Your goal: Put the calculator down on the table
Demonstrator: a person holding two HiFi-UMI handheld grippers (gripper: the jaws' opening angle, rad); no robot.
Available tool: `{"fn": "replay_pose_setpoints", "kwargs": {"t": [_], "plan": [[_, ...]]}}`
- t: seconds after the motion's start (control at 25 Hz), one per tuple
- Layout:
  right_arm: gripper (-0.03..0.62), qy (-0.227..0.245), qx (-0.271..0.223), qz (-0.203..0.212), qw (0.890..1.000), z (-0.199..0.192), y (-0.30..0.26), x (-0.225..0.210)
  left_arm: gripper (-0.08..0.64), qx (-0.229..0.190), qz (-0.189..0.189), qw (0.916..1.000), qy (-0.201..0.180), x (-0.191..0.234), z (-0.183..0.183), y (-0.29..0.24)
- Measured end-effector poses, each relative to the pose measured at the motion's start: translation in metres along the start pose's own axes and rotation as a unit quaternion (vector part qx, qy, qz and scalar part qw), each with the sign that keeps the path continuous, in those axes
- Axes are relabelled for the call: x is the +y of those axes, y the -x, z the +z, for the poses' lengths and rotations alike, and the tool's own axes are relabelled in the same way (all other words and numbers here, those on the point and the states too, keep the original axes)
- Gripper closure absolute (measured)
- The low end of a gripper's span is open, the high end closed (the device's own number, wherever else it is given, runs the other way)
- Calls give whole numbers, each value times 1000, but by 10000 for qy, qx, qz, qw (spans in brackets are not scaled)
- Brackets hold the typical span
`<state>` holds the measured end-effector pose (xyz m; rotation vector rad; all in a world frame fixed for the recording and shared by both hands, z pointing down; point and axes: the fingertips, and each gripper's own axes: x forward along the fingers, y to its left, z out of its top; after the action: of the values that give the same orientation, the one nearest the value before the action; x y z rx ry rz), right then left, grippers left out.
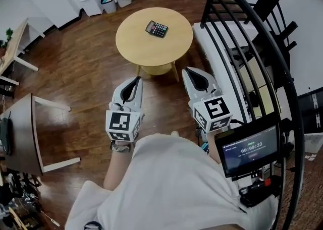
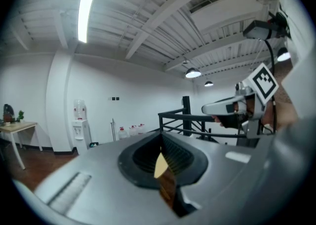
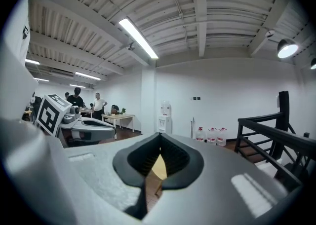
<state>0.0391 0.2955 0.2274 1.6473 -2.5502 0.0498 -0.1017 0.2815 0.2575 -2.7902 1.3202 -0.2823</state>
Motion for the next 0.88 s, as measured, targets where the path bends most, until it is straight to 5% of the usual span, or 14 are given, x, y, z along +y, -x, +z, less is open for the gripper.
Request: {"fn": "replay_pose_setpoints", "kwargs": {"t": [0.88], "plan": [[591,245,194,-116,9994,-4,-2,-7,552,-8,-227,9997,-15,-6,2,-15]]}}
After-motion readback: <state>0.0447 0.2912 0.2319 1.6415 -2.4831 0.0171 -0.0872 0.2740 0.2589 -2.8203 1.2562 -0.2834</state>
